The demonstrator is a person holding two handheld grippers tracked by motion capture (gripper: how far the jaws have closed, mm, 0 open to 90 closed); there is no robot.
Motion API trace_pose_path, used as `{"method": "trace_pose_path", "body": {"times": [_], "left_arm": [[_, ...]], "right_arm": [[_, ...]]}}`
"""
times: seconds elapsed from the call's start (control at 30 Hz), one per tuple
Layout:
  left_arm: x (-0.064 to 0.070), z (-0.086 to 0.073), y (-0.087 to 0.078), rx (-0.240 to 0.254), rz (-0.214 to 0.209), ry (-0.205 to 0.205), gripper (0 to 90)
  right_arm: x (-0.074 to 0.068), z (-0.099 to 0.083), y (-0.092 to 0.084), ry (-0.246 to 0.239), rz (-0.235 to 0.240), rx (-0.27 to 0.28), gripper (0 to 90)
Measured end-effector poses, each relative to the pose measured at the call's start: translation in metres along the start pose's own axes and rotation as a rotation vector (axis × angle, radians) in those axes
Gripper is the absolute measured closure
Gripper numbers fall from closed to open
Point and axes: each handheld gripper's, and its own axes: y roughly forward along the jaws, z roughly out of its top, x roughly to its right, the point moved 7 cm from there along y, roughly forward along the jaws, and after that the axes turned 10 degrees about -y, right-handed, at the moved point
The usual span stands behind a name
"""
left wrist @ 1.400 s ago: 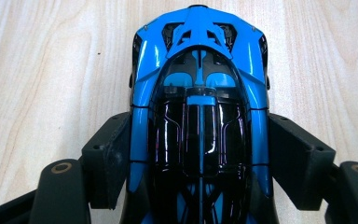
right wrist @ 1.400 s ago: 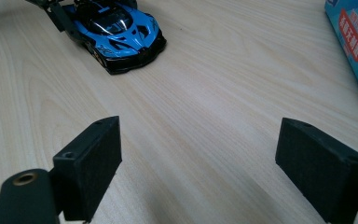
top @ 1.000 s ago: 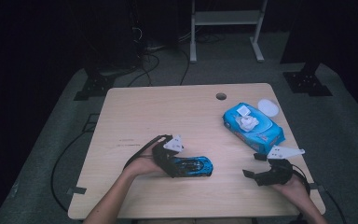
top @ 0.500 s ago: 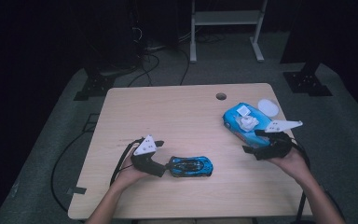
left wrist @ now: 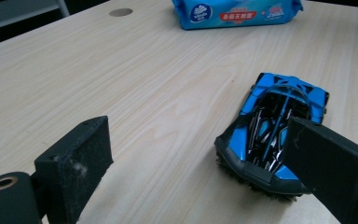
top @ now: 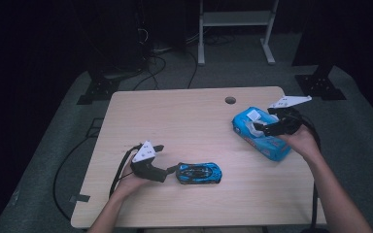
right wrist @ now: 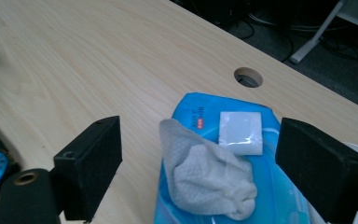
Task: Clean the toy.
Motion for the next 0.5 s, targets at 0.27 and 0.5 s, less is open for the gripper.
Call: {"method": "trace_pose_path", "body": {"times": [0.27, 0.5], "left_arm": [[0.006, -0.001, 0.002, -0.007, -0.015, 0.028, 3.0], [0.006, 0.001, 0.002, 0.002, -0.011, 0.027, 3.0]], "right_arm": [[0.007, -0.004, 0.021, 0.001, -0.004, -0.046, 14.2], [0.005, -0.012, 0.041, -0.016, 0.009, -0.093, 20.5]]}}
